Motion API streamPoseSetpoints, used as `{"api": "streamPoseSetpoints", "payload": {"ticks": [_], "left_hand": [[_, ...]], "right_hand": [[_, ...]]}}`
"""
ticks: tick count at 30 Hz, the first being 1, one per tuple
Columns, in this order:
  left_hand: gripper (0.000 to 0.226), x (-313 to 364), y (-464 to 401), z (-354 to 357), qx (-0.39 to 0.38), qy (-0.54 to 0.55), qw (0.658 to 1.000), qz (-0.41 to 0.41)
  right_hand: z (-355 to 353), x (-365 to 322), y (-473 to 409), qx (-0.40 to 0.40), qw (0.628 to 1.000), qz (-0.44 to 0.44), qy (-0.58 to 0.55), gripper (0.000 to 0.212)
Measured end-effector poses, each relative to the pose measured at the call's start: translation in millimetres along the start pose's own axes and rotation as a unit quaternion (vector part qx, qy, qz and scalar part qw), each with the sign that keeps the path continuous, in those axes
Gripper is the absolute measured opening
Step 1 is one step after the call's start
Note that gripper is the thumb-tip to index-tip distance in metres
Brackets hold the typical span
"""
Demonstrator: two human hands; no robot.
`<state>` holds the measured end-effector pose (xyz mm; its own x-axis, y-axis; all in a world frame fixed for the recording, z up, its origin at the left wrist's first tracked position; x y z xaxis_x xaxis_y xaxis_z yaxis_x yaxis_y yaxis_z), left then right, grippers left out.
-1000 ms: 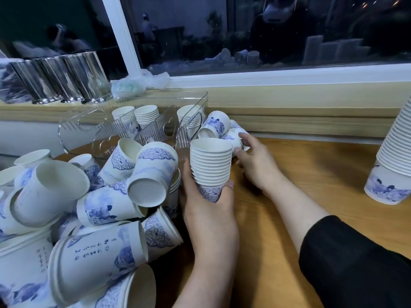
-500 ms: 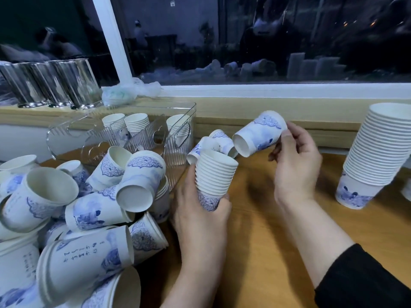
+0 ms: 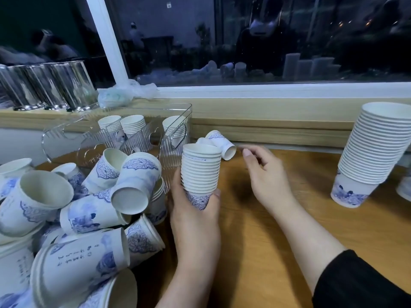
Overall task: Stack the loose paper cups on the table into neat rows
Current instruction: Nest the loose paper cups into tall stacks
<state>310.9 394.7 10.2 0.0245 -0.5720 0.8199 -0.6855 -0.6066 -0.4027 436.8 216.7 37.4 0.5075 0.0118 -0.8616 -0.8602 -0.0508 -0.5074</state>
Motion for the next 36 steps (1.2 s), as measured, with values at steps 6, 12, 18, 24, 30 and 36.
{"api": "streamPoseSetpoints", "payload": {"ticks": [6,12,18,24,30,36], "left_hand": [[0.083,-7.6,-4.0,4.8,-0.001,0.023,1.0,-0.014],[0.085,-11.9,-5.3,8.5,-0.005,0.047,0.999,-0.024],[0.084,-11.5,-4.9,9.4,-0.008,0.051,0.998,-0.022],[0.083,-8.6,-4.0,7.8,-0.01,0.031,0.999,-0.013],[0.085,8.4,-0.4,12.5,-0.035,-0.03,0.998,0.039],[0.086,21.2,7.7,16.4,-0.054,-0.07,0.993,0.083]], "right_hand": [[13.5,71.8,-30.8,0.003,0.983,0.102,0.151,0.047],[50.8,92.2,-63.8,-0.077,0.964,0.126,0.222,0.083],[38.2,92.0,-74.8,-0.026,0.961,0.114,0.251,0.051],[-8.6,76.5,-49.1,0.149,0.979,0.14,0.0,0.027],[-21.4,31.1,-5.2,0.158,0.898,0.136,-0.387,0.03],[-21.9,-30.7,27.9,0.084,0.926,0.084,-0.358,0.039]]}}
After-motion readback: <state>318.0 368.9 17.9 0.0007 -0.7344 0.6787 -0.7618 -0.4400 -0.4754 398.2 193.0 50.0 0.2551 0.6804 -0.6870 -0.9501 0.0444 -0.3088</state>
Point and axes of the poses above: each hand's wrist, its own y-axis away from the middle knuckle, its own z-axis out of the palm, x = y × z, the point moved 10 cm from there along -y, towards the middle knuckle, and after that the axes turned 12 degrees about -y, right-handed, at the moved point
